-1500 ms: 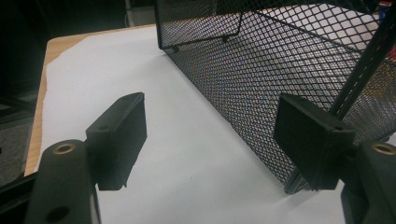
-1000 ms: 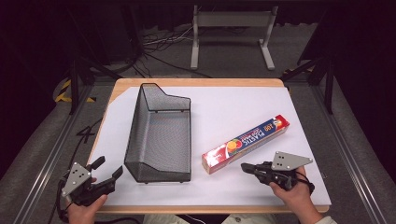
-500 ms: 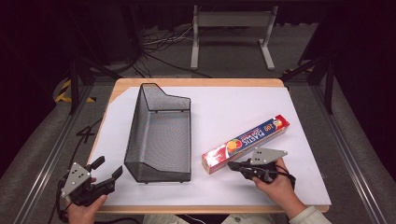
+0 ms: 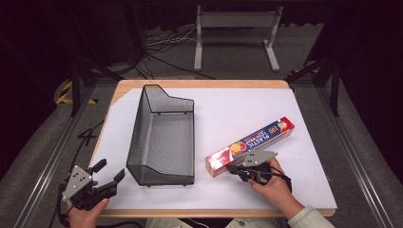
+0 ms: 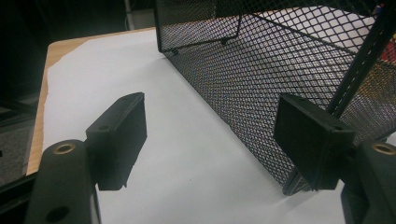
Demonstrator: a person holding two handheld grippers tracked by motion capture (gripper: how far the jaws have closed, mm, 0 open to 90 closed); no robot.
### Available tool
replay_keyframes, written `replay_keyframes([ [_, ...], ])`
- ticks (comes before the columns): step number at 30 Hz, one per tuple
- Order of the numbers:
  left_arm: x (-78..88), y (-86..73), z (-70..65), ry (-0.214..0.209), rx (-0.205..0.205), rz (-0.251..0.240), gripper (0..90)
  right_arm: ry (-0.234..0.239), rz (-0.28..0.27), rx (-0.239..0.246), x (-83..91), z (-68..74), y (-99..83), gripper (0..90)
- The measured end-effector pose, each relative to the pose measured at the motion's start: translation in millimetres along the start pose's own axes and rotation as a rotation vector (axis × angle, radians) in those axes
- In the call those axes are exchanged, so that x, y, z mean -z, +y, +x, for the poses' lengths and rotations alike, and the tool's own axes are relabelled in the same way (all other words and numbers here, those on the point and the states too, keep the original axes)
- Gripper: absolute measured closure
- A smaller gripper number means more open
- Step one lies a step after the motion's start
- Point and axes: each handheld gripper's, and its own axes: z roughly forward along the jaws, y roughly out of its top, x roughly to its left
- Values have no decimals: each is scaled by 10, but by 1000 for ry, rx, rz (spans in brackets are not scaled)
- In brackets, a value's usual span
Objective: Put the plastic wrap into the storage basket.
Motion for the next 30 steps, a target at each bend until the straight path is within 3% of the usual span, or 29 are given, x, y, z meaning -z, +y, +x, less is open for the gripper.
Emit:
replay_keyframes([
  [10,2,2,-3,1,-2,-3,264,-5,45,-27,-83,-73,48,900],
  [30,8,-4,10,3,8,-5,264,-112,57,-83,-391,-333,257,900],
])
